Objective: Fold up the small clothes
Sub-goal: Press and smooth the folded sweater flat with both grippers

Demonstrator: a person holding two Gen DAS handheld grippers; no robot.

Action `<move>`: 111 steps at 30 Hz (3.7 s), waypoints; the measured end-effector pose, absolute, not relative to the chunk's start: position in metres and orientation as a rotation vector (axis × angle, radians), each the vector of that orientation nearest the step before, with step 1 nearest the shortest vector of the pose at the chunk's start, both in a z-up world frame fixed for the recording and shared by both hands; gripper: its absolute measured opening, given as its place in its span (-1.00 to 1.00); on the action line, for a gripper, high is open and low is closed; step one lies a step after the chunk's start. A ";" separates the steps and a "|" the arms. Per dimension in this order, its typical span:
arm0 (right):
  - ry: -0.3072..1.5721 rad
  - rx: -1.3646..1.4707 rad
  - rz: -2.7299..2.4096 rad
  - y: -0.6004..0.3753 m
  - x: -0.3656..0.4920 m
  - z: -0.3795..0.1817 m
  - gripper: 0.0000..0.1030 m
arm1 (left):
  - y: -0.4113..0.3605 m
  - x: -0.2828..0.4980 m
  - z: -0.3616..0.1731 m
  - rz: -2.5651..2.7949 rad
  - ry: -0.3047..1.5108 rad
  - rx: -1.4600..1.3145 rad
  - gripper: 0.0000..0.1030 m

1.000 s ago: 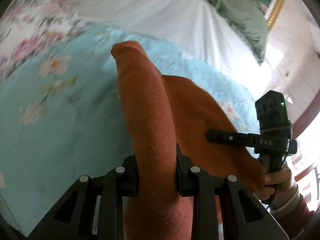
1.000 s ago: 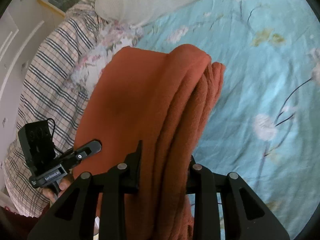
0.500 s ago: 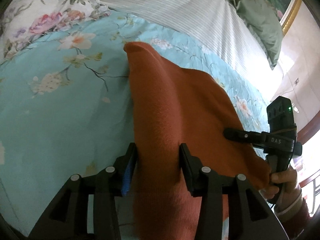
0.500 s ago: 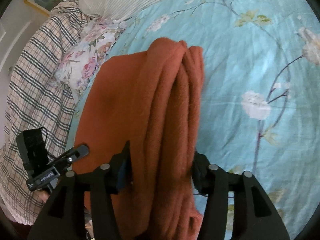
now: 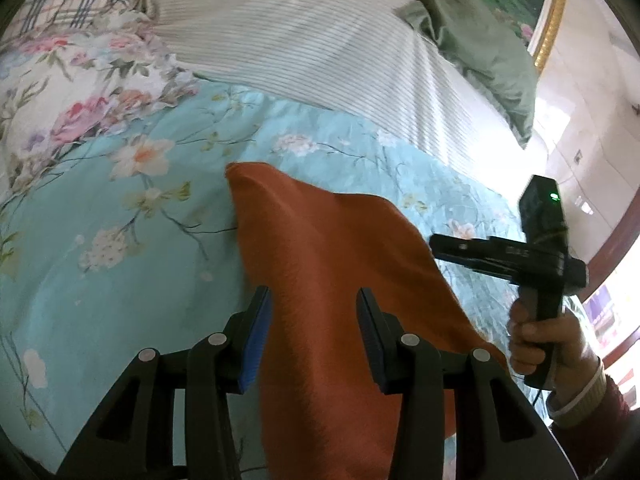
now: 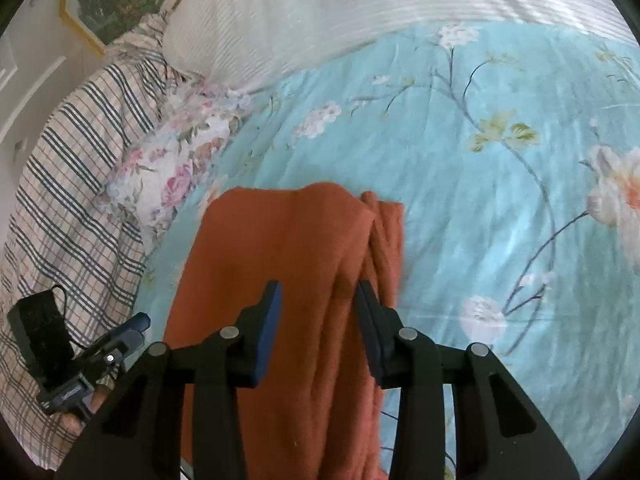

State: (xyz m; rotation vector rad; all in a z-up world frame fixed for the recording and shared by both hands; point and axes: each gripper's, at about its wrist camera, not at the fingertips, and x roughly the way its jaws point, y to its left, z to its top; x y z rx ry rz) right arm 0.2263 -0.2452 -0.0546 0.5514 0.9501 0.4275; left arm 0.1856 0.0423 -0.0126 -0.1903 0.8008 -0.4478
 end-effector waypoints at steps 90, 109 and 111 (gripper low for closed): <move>0.947 0.515 0.291 -0.246 0.214 -0.081 -1.00 | 0.022 0.108 -0.066 -0.393 0.930 -0.090 -0.37; 0.907 0.506 0.406 -0.223 0.115 -0.041 -0.92 | 0.026 0.105 -0.064 -0.363 0.954 -0.099 -0.34; 0.940 0.492 0.417 -0.220 0.103 -0.048 -0.92 | 0.028 0.101 -0.062 -0.359 0.952 -0.109 -0.33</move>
